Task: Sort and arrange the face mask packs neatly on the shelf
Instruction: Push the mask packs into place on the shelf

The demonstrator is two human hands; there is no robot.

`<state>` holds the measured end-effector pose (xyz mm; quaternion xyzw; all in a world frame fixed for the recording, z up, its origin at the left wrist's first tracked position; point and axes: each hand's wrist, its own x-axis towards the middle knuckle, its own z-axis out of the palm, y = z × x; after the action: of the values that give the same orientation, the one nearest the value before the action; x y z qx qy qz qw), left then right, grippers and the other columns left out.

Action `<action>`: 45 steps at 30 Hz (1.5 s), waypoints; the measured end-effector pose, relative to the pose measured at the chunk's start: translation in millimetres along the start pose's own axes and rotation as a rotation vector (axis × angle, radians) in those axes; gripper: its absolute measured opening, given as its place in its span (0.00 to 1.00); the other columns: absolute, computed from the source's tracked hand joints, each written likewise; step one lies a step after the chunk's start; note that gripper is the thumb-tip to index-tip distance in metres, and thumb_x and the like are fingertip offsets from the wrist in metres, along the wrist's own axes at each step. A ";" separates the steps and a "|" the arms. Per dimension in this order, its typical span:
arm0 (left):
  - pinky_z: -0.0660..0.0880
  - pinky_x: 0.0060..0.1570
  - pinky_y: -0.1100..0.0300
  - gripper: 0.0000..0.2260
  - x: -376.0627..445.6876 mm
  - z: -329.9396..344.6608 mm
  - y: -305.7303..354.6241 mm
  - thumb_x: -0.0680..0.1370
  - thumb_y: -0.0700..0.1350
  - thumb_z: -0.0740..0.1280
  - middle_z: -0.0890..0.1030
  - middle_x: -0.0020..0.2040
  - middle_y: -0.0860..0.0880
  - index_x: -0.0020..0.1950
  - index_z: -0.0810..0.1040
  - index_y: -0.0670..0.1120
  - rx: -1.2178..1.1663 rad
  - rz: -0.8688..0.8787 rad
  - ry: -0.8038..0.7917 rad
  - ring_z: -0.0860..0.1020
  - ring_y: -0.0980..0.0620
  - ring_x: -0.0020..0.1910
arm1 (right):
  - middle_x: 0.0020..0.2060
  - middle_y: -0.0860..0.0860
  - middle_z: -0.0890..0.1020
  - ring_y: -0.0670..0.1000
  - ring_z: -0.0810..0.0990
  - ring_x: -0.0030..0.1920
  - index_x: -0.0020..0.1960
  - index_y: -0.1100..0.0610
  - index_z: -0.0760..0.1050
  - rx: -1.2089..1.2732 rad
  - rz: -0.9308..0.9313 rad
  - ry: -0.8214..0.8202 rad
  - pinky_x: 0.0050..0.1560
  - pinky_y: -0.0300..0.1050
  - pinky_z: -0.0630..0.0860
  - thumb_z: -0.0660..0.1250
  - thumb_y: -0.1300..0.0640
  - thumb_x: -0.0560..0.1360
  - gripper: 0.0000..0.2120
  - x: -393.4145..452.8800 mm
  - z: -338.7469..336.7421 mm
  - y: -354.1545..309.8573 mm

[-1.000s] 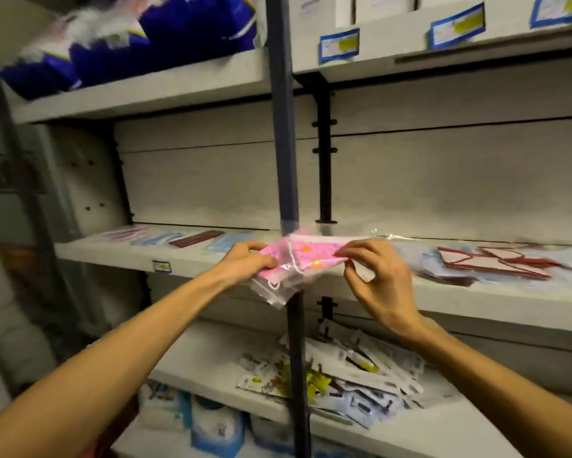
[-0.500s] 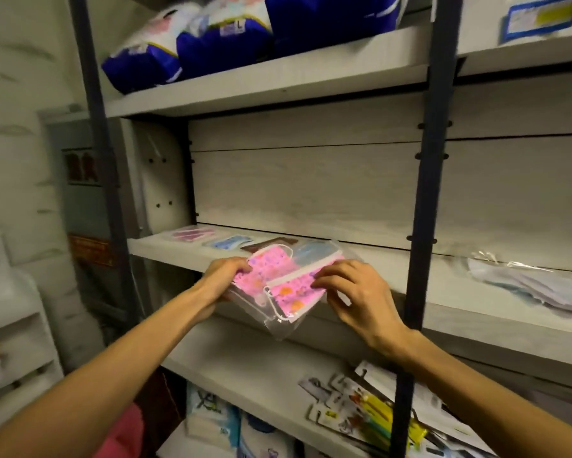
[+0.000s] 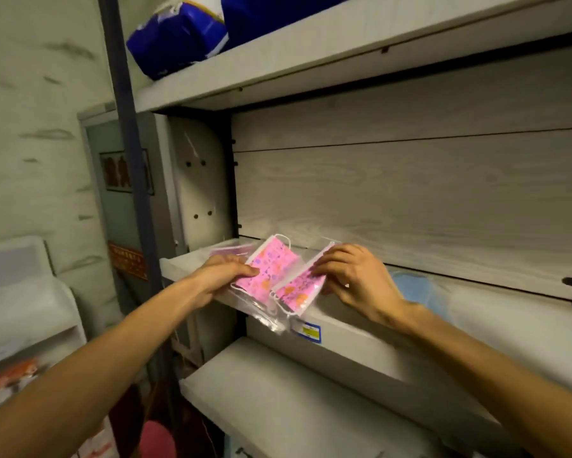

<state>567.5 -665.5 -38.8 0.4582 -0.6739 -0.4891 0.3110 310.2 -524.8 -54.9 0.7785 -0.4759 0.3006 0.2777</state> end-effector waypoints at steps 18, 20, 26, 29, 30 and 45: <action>0.75 0.33 0.64 0.08 231.5 -123.3 -23.8 0.77 0.37 0.73 0.81 0.46 0.46 0.55 0.78 0.43 0.226 0.047 0.079 0.80 0.52 0.41 | 0.54 0.48 0.86 0.55 0.82 0.56 0.56 0.53 0.85 -0.071 0.162 -0.162 0.59 0.51 0.75 0.68 0.61 0.74 0.13 181.6 183.8 47.0; 0.76 0.30 0.64 0.08 262.5 -134.6 -29.0 0.77 0.38 0.73 0.82 0.46 0.45 0.53 0.78 0.43 0.303 0.057 0.041 0.81 0.52 0.39 | 0.56 0.48 0.85 0.54 0.81 0.57 0.59 0.51 0.84 -0.077 0.207 -0.232 0.61 0.50 0.73 0.68 0.59 0.75 0.14 201.6 207.5 51.4; 0.80 0.49 0.56 0.12 332.7 -144.0 -60.4 0.77 0.52 0.73 0.85 0.47 0.45 0.51 0.82 0.44 0.497 0.083 -0.097 0.83 0.50 0.46 | 0.58 0.46 0.83 0.53 0.81 0.57 0.64 0.45 0.79 0.002 0.447 -0.586 0.56 0.47 0.77 0.64 0.38 0.74 0.22 222.9 270.8 59.4; 0.78 0.54 0.54 0.16 344.4 -146.1 -69.5 0.74 0.63 0.72 0.84 0.46 0.51 0.49 0.80 0.50 0.630 0.153 -0.091 0.82 0.50 0.47 | 0.56 0.45 0.84 0.50 0.82 0.53 0.62 0.43 0.80 0.111 0.554 -0.604 0.55 0.49 0.78 0.57 0.27 0.70 0.30 222.9 283.1 60.6; 0.79 0.55 0.53 0.18 344.4 -146.5 -69.9 0.74 0.64 0.72 0.83 0.47 0.52 0.51 0.79 0.52 0.689 0.173 -0.088 0.81 0.50 0.48 | 0.55 0.45 0.84 0.49 0.82 0.52 0.60 0.43 0.80 0.131 0.569 -0.591 0.55 0.49 0.78 0.56 0.26 0.71 0.30 223.0 284.3 60.4; 0.65 0.69 0.48 0.30 197.2 -16.0 -4.6 0.82 0.66 0.54 0.67 0.78 0.46 0.78 0.65 0.49 0.978 0.652 -0.106 0.68 0.42 0.74 | 0.79 0.55 0.61 0.56 0.55 0.79 0.81 0.54 0.53 -0.242 0.800 -0.520 0.77 0.54 0.56 0.54 0.35 0.81 0.36 97.8 122.0 33.7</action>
<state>506.6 -853.7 -43.6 0.2926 -0.9419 -0.0229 0.1635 340.3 -681.8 -59.5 0.5463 -0.8225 0.1218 0.1008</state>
